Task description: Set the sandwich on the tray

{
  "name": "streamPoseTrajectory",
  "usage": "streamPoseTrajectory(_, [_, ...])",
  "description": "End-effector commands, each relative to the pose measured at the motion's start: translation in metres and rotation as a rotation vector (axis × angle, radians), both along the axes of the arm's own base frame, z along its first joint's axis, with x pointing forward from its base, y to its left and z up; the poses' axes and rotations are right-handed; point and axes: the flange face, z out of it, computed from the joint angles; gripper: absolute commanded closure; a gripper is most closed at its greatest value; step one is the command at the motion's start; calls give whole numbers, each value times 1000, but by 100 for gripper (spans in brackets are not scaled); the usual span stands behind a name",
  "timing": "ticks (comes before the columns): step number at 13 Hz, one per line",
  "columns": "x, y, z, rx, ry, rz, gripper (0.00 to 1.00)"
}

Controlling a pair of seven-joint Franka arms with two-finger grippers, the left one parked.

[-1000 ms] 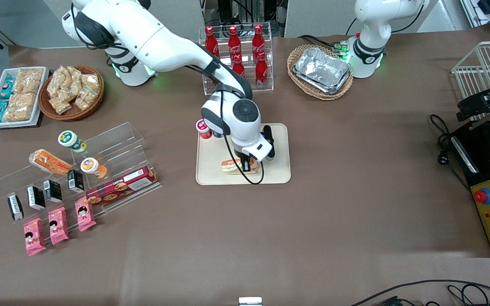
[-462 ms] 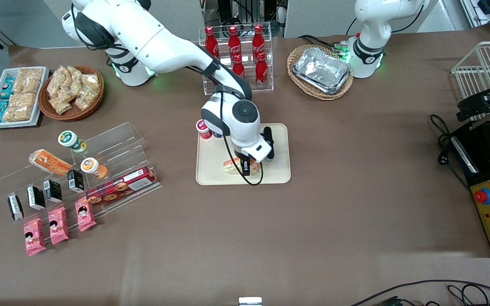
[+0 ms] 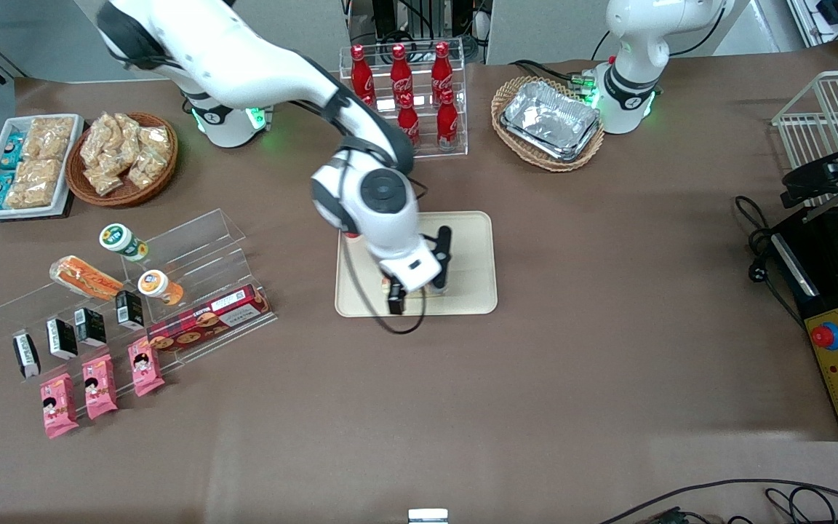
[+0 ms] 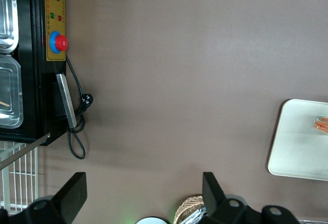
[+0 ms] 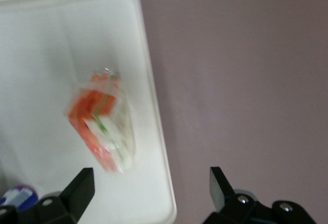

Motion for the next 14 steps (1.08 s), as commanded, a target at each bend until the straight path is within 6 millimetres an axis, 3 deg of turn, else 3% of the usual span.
streamPoseTrajectory(1, [27,-70,67,36,57,-174,0])
streamPoseTrajectory(4, [52,-153,120,26,78,-435,0])
streamPoseTrajectory(8, [85,-265,155,65,82,-732,0])
streamPoseTrajectory(11, [86,-319,182,74,76,-1031,0])
streamPoseTrajectory(14, [78,-382,214,71,78,-1164,0])
